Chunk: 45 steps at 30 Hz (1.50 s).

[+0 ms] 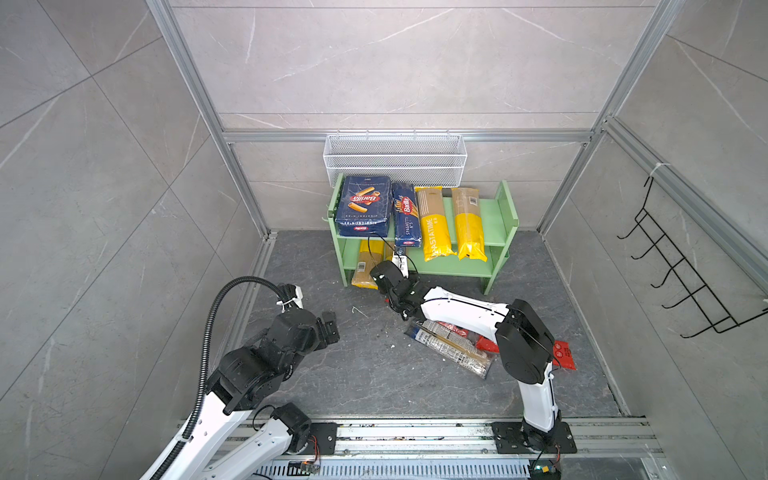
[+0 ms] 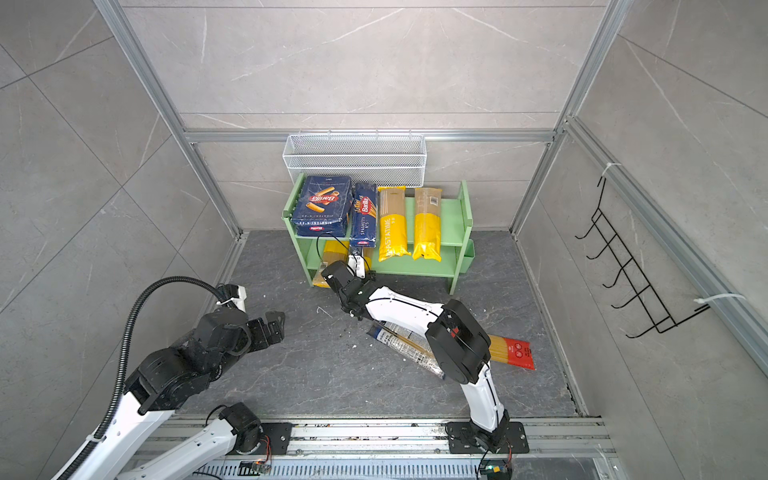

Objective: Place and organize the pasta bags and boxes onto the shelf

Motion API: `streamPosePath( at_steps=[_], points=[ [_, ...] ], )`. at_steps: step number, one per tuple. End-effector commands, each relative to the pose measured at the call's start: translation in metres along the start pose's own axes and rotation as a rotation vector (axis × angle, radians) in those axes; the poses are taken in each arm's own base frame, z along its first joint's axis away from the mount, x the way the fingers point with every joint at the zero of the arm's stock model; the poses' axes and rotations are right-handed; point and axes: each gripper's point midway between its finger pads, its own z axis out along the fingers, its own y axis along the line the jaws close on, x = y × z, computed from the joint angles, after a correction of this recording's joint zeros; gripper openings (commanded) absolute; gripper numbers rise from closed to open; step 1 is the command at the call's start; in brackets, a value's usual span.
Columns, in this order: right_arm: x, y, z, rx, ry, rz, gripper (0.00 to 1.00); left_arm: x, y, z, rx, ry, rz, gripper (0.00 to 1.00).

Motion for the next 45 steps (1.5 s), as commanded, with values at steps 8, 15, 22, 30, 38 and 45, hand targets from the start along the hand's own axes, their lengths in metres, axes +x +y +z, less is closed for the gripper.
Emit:
streamPosePath(
  at_steps=[8,15,22,30,38,45],
  points=[
    [-0.02,-0.01,-0.019,-0.033,-0.02,0.056,0.74,-0.002,0.005,-0.006,-0.002,-0.02,-0.003,1.0],
    [-0.03,0.015,-0.01,-0.093,0.015,0.017,0.76,0.001,0.009,-0.009,-0.004,-0.021,-0.014,1.0],
    [-0.025,0.024,-0.008,-0.131,0.049,-0.005,0.77,0.003,0.014,-0.012,-0.004,-0.026,-0.021,1.0],
    [-0.002,0.028,-0.004,-0.158,0.136,-0.035,0.77,0.005,0.016,-0.01,-0.014,-0.021,-0.011,1.0],
    [0.024,0.02,0.002,-0.12,0.222,-0.128,0.77,0.009,0.019,-0.011,-0.017,-0.017,-0.005,1.0],
    [0.035,0.016,0.006,-0.116,0.225,-0.146,0.77,0.008,0.02,-0.014,-0.009,-0.027,-0.006,1.0]
  ],
)
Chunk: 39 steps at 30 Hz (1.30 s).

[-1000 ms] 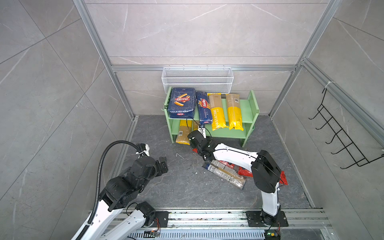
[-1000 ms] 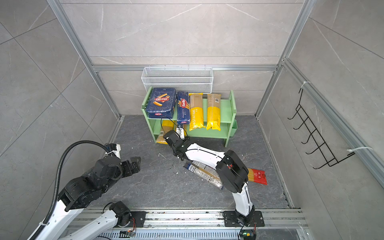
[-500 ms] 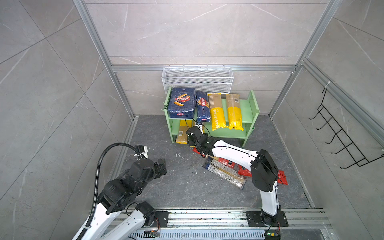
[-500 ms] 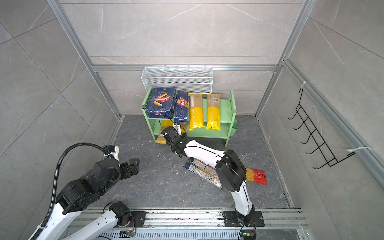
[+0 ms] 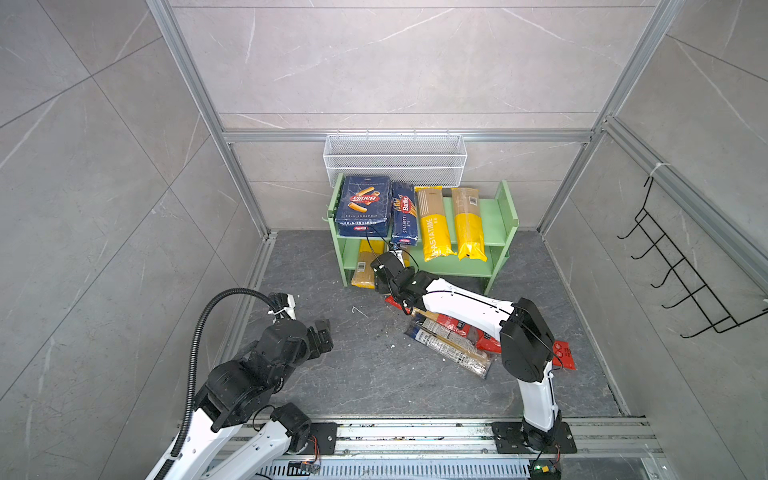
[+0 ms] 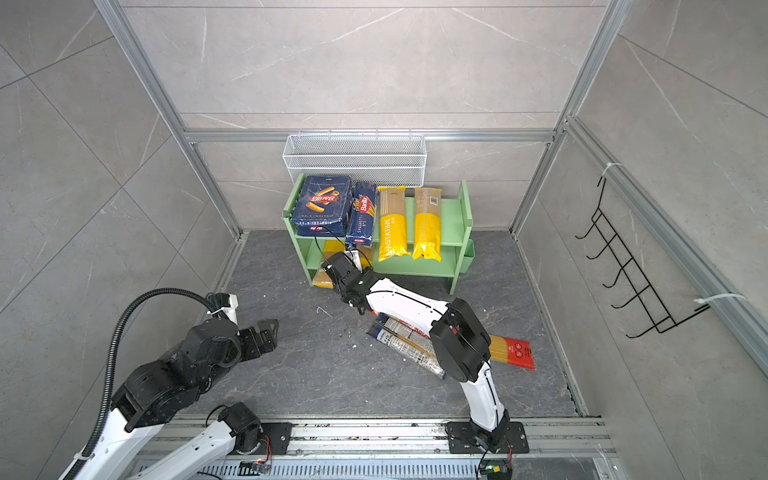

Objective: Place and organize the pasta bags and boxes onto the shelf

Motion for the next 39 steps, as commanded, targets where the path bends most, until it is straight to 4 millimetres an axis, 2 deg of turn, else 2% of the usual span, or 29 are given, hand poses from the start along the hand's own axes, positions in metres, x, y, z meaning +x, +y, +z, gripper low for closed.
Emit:
streamPosePath(
  at_steps=[1,7,12,14,15,23,29,39],
  points=[
    [0.03,-0.002,0.017,0.001,0.079,-0.045,0.77,-0.002,0.006,-0.003,-0.017,-0.016,0.005,1.0],
    [0.042,-0.009,0.02,0.021,0.085,-0.063,0.78,0.001,0.007,-0.002,-0.018,-0.015,0.006,0.99],
    [0.037,-0.01,0.015,0.013,0.062,-0.075,0.8,-0.002,0.005,-0.003,-0.014,-0.018,0.013,0.99],
    [0.036,-0.011,0.013,0.008,0.054,-0.081,0.92,-0.003,0.004,-0.003,-0.013,-0.019,0.016,1.0],
    [0.036,-0.01,0.012,0.005,0.05,-0.08,0.93,-0.004,0.004,-0.003,-0.012,-0.021,0.017,0.99],
    [0.037,-0.012,0.01,0.007,0.044,-0.074,0.93,-0.01,0.007,-0.007,-0.026,-0.049,0.016,1.0],
    [0.052,-0.019,0.013,0.028,0.074,-0.075,0.93,-0.01,0.01,-0.011,-0.026,-0.055,0.014,0.99],
    [0.073,-0.021,0.003,0.026,0.094,-0.076,0.94,-0.009,0.008,-0.013,-0.01,-0.051,0.008,0.99]
  ],
)
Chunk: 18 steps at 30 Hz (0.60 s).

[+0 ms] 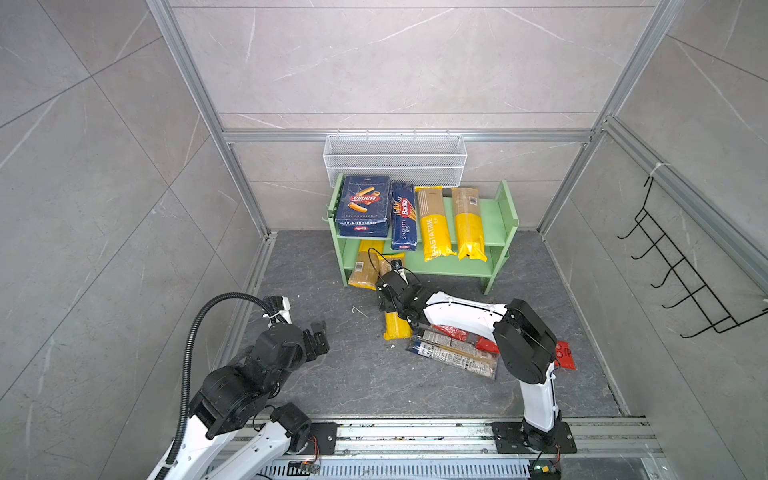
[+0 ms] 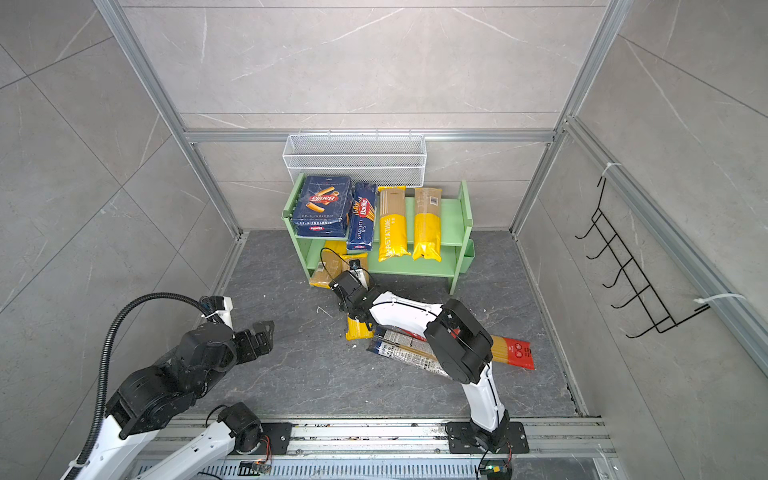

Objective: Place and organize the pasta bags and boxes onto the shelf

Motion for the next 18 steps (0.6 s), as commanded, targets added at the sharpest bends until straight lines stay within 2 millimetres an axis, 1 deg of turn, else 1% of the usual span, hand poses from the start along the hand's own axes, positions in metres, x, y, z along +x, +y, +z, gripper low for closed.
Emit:
streamPosePath(
  at_steps=[1,6,11,18],
  points=[
    [0.007,-0.004,-0.014,0.011,0.005,0.003,0.94,-0.008,0.0,-0.008,0.009,-0.025,0.007,0.99],
    [0.017,-0.001,-0.02,0.014,0.004,-0.006,0.95,-0.007,0.0,-0.009,0.017,-0.025,0.001,0.99],
    [0.027,-0.002,-0.024,0.022,0.014,-0.004,0.96,-0.009,0.0,-0.012,0.024,-0.035,-0.004,0.99],
    [0.054,-0.001,-0.036,0.031,0.044,-0.011,0.98,-0.005,-0.003,-0.011,0.047,-0.015,-0.003,0.99]
  ],
)
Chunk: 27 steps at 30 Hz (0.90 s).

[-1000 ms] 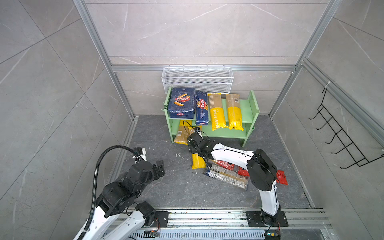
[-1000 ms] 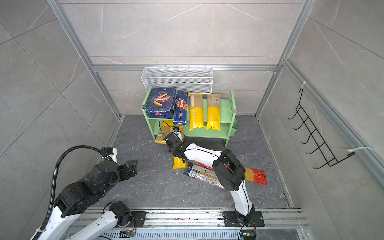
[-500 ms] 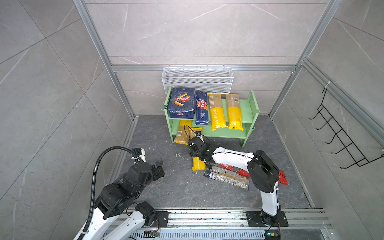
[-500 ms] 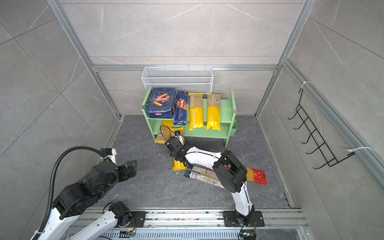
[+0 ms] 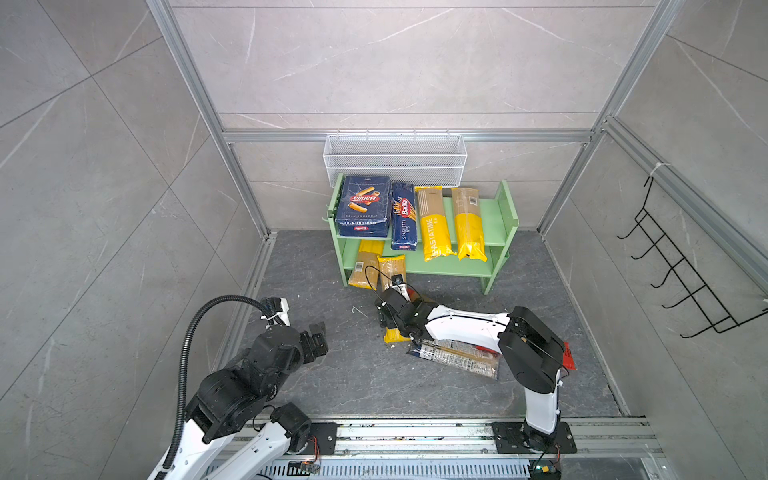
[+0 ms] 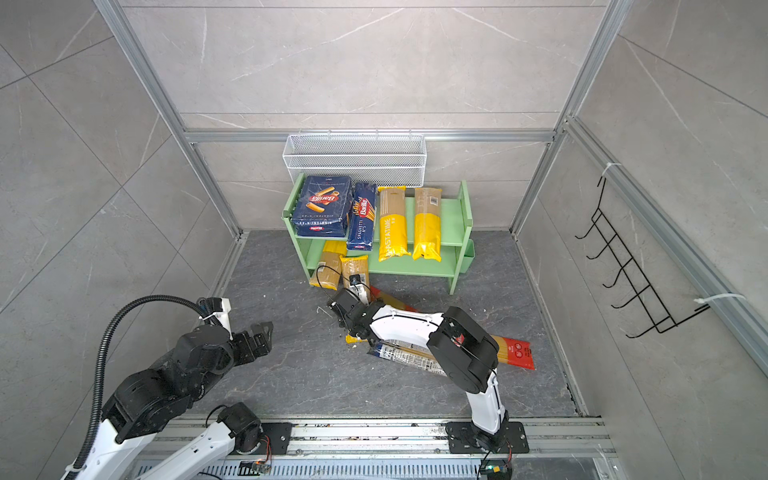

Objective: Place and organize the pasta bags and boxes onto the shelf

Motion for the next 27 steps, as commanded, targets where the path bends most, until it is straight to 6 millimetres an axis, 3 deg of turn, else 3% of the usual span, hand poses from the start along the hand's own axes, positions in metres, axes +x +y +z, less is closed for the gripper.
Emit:
streamPosePath(
  at_steps=[1,5,12,27],
  points=[
    [0.012,-0.003,-0.013,0.017,0.01,0.007,0.98,-0.005,-0.004,-0.007,0.03,-0.011,0.003,0.99],
    [0.029,0.006,-0.015,0.014,0.026,0.002,0.98,-0.004,-0.004,-0.007,0.034,-0.009,0.003,0.99],
    [0.056,0.005,-0.008,0.051,0.062,0.006,0.98,0.0,-0.001,-0.009,0.042,-0.011,-0.003,0.99],
    [0.077,0.004,0.012,0.124,0.104,-0.018,0.97,0.004,0.002,-0.011,0.053,-0.01,-0.01,0.99]
  ],
)
